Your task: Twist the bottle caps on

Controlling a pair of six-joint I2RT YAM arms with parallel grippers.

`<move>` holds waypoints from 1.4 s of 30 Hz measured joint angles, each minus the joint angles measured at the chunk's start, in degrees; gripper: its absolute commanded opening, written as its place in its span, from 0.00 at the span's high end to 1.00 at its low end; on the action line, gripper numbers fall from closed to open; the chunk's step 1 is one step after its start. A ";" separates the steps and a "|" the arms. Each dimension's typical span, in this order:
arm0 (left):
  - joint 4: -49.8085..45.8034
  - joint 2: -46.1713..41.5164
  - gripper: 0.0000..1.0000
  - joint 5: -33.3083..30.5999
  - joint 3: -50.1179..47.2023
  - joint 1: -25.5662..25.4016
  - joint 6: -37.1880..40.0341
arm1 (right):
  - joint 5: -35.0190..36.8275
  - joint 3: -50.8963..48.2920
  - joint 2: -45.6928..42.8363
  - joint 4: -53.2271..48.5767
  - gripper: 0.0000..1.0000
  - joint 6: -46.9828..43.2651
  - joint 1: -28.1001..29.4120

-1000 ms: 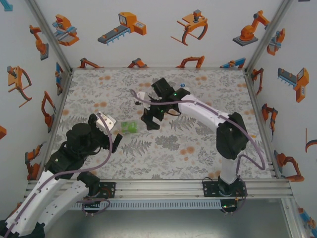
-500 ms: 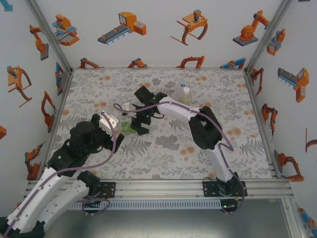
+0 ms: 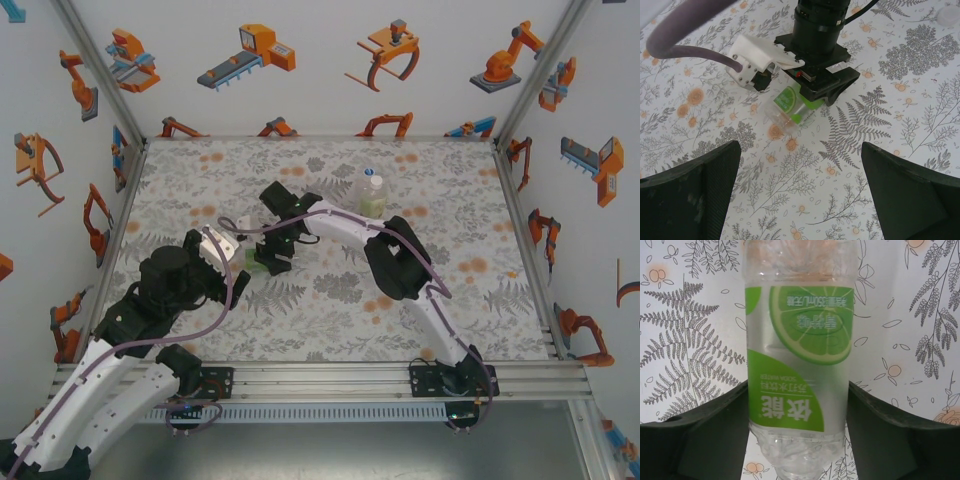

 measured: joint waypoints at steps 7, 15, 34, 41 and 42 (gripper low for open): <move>0.00 0.00 0.01 0.87 0.00 0.00 0.22 | 0.07 -2.32 -1.20 2.10 0.52 0.00 0.00; -0.02 -0.52 0.01 3.41 -0.02 0.00 1.33 | 4.09 -19.74 -13.27 7.82 0.55 -0.52 0.00; 0.22 -0.13 0.00 13.44 -0.02 0.00 1.90 | 20.68 -56.39 -59.28 15.10 0.64 -34.42 7.98; 0.42 2.01 0.01 22.21 -0.02 0.00 1.86 | 28.96 -61.72 -66.01 21.62 0.65 -49.55 16.20; 0.44 2.43 0.02 23.43 -0.02 0.00 1.86 | 30.18 -62.07 -66.07 22.49 0.65 -50.95 17.11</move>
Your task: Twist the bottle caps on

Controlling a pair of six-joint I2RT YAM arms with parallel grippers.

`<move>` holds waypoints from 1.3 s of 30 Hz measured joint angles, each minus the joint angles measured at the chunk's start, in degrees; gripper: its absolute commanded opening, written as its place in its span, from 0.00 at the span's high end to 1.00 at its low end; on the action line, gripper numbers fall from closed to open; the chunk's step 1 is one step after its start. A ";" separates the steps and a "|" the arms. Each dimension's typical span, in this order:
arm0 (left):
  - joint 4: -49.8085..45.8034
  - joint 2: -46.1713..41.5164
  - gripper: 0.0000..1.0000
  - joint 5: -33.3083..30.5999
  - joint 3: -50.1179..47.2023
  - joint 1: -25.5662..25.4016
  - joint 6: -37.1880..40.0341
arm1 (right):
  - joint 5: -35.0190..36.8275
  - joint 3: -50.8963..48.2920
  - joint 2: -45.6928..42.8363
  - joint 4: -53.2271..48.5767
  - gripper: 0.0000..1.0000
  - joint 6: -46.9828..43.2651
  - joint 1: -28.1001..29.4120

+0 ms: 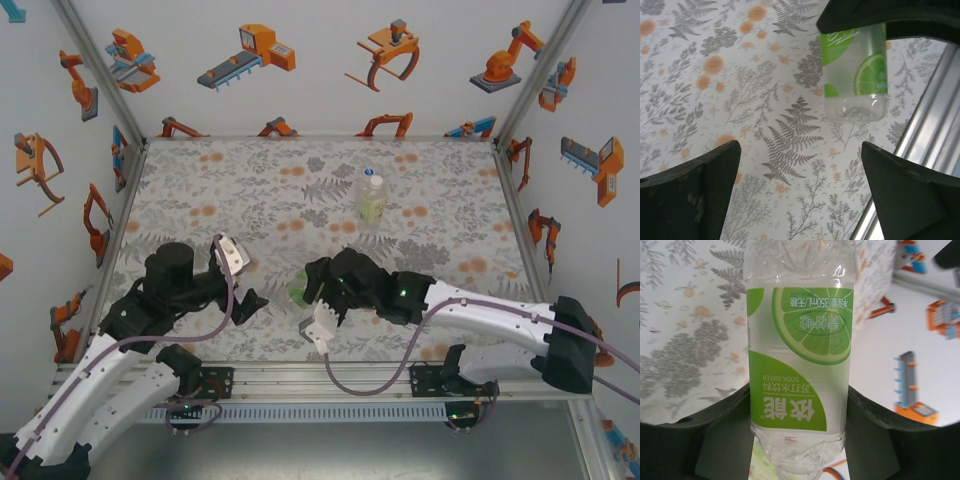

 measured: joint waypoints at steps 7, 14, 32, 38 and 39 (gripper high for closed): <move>0.15 2.80 0.03 8.98 0.00 0.00 -0.17 | 10.21 -2.25 0.81 9.18 0.65 -9.51 6.71; 1.49 3.93 0.03 12.76 0.00 0.00 -0.90 | 17.07 -2.32 2.40 16.15 0.65 -13.66 11.56; -1.14 5.86 0.16 12.13 0.33 1.05 0.46 | 32.54 2.08 13.03 27.58 0.64 -15.15 18.25; -1.57 6.93 0.25 13.77 0.79 1.09 1.25 | 31.76 2.05 12.85 28.74 0.65 -15.30 18.40; -1.62 7.10 0.25 14.36 0.94 1.07 1.31 | 31.32 2.03 12.68 28.72 0.66 -15.32 18.40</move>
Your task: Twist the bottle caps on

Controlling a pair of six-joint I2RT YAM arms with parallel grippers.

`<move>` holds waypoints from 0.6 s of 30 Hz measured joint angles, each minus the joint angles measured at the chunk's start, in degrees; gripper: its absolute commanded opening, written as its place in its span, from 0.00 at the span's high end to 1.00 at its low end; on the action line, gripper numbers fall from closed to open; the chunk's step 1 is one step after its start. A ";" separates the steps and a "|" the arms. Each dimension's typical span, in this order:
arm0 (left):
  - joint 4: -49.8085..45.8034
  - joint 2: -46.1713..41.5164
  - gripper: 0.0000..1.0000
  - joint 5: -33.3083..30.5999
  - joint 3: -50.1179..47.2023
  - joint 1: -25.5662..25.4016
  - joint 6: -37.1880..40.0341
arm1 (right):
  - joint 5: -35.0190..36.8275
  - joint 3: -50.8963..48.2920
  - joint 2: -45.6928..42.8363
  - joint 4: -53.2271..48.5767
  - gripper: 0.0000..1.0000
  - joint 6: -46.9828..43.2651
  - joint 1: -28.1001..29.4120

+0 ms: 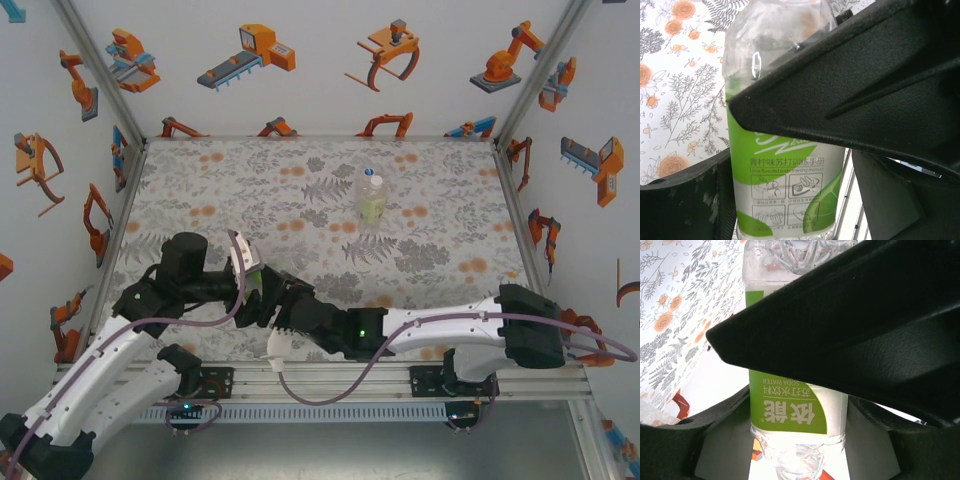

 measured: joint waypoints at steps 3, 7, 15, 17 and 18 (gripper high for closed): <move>0.22 0.33 0.28 2.05 0.26 -0.02 0.02 | -1.66 -0.13 -1.01 0.07 0.66 -0.07 0.02; 0.33 0.61 0.38 3.26 0.42 -0.04 -0.07 | -3.45 -0.85 -2.49 -0.46 0.64 -0.55 0.22; -0.17 1.25 0.61 3.61 0.44 -0.07 0.20 | -5.09 -1.36 -3.58 -1.95 0.38 -0.76 0.44; -0.13 1.44 0.63 4.50 0.48 -0.11 0.22 | -5.64 -1.49 -3.93 -1.75 0.33 -0.39 0.44; -0.15 1.60 0.65 4.90 0.55 -0.37 0.24 | -5.97 -1.49 -4.24 -1.68 0.32 -0.22 0.44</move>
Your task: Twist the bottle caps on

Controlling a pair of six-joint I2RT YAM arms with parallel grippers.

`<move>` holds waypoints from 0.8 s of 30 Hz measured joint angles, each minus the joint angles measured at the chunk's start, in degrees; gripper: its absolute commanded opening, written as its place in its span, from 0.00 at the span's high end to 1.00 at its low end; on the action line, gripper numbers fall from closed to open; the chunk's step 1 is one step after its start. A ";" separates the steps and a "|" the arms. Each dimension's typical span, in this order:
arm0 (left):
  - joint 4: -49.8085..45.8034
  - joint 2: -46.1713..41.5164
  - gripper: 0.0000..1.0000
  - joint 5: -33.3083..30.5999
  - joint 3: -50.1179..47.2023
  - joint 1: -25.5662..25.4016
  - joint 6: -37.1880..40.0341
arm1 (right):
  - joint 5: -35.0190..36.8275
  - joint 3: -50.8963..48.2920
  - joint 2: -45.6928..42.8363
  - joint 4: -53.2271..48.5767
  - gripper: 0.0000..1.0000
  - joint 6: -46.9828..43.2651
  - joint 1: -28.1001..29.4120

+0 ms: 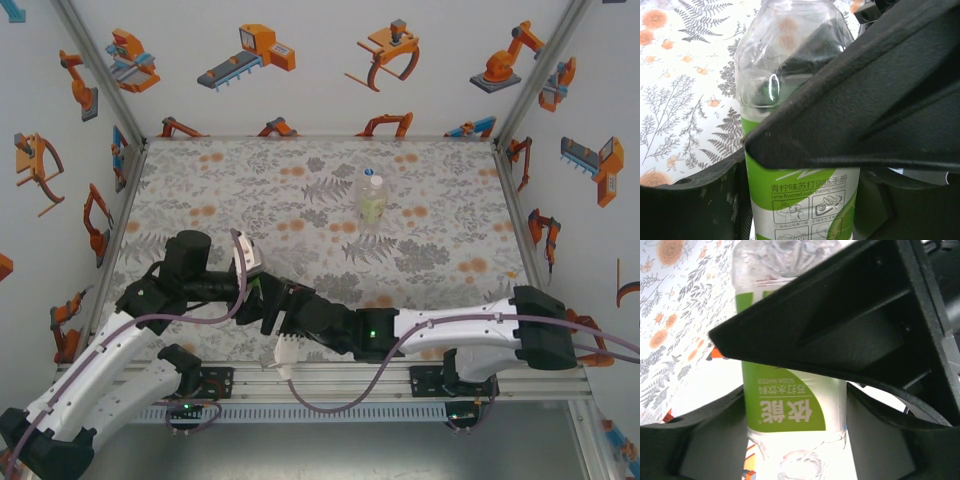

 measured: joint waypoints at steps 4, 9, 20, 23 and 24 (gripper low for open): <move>-0.13 0.26 0.73 0.09 0.72 -0.28 0.26 | -0.39 0.00 -2.29 -1.14 0.23 0.66 0.00; -0.39 0.44 0.81 -1.01 1.55 -0.35 0.81 | -0.02 0.00 -6.43 -4.04 0.22 1.51 0.00; -1.11 1.29 1.00 -4.61 1.73 -0.33 0.98 | 6.25 0.26 -14.80 -11.85 0.20 15.06 -1.81; -1.33 1.53 1.00 -5.31 1.73 -0.22 0.98 | 7.21 1.01 -16.83 -16.72 0.22 24.76 -4.59; -1.33 1.51 1.00 -5.60 1.73 -0.22 0.98 | 7.21 1.38 -17.33 -18.18 0.23 27.80 -5.57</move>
